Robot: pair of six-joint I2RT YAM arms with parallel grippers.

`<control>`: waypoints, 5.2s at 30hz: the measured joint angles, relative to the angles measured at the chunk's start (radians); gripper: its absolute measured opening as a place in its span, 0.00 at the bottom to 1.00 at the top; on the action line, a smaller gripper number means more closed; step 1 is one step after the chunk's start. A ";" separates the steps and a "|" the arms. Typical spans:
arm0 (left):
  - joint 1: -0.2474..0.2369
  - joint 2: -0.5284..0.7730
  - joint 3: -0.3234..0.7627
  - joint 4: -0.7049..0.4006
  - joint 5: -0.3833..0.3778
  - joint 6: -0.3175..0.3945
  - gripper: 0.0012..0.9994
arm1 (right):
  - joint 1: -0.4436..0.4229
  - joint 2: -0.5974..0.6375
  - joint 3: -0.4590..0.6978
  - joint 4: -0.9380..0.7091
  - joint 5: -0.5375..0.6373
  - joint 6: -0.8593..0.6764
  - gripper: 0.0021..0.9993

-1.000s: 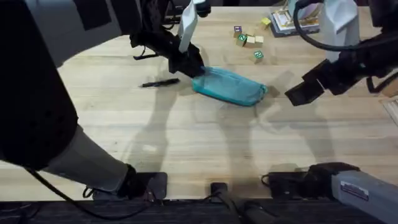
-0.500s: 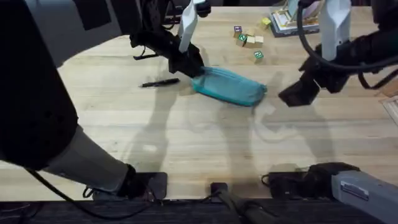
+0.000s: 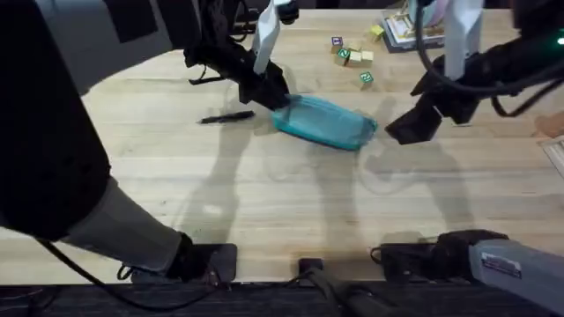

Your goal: Unzip the bag, pick up the pens from the table one at a time and place them inside, then zip the bag closed.

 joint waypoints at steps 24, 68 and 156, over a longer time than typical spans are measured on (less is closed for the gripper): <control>0.000 0.000 0.000 0.000 0.000 0.000 0.04 | 0.000 0.309 0.000 0.059 -0.080 -0.064 0.84; 0.000 0.000 0.000 0.006 0.006 0.000 0.04 | 0.002 0.166 0.000 0.118 -0.172 -0.078 0.03; 0.147 -0.153 0.000 -0.089 -0.008 0.003 0.99 | 0.213 -0.072 0.130 0.008 0.022 0.126 1.00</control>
